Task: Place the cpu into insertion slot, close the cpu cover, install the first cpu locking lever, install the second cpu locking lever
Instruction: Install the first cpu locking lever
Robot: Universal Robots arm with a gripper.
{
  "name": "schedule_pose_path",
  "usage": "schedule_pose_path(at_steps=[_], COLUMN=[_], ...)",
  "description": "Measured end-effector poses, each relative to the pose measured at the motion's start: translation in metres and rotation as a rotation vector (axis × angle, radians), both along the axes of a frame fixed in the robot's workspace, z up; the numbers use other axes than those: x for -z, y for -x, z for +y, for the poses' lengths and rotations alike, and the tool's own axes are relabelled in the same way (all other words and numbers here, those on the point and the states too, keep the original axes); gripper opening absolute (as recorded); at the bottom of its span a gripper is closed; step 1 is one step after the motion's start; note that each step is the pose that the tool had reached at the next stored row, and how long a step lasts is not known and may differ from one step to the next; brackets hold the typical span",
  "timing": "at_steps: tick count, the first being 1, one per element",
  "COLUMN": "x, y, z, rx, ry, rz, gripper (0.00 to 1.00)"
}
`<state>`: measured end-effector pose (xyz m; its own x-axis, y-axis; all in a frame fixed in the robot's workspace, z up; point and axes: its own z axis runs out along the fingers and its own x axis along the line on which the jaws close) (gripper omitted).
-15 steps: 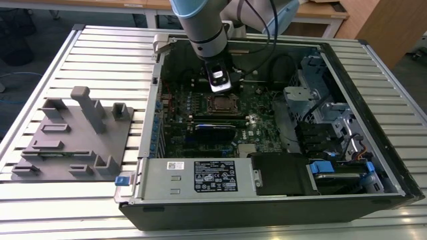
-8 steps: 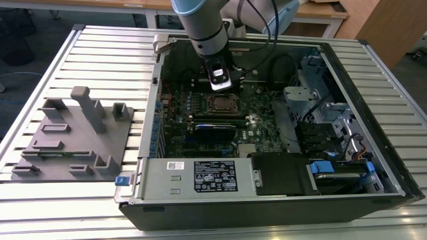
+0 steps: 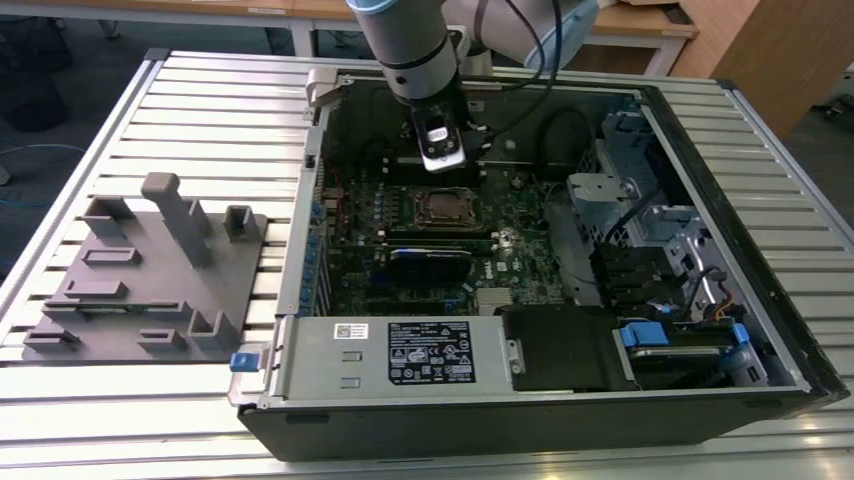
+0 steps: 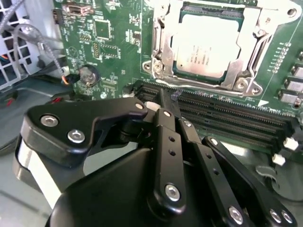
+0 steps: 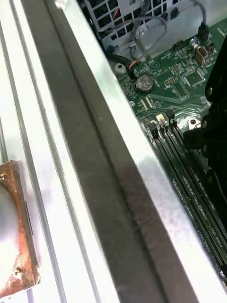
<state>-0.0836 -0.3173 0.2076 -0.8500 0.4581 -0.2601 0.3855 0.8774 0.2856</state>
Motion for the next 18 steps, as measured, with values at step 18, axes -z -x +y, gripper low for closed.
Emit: schedule_pose_path(at_steps=[18], x=[-0.0100], y=[-0.0008], z=[0.0000], rx=[0.001], ry=[0.0682], rz=[0.0137], gripper=[0.10])
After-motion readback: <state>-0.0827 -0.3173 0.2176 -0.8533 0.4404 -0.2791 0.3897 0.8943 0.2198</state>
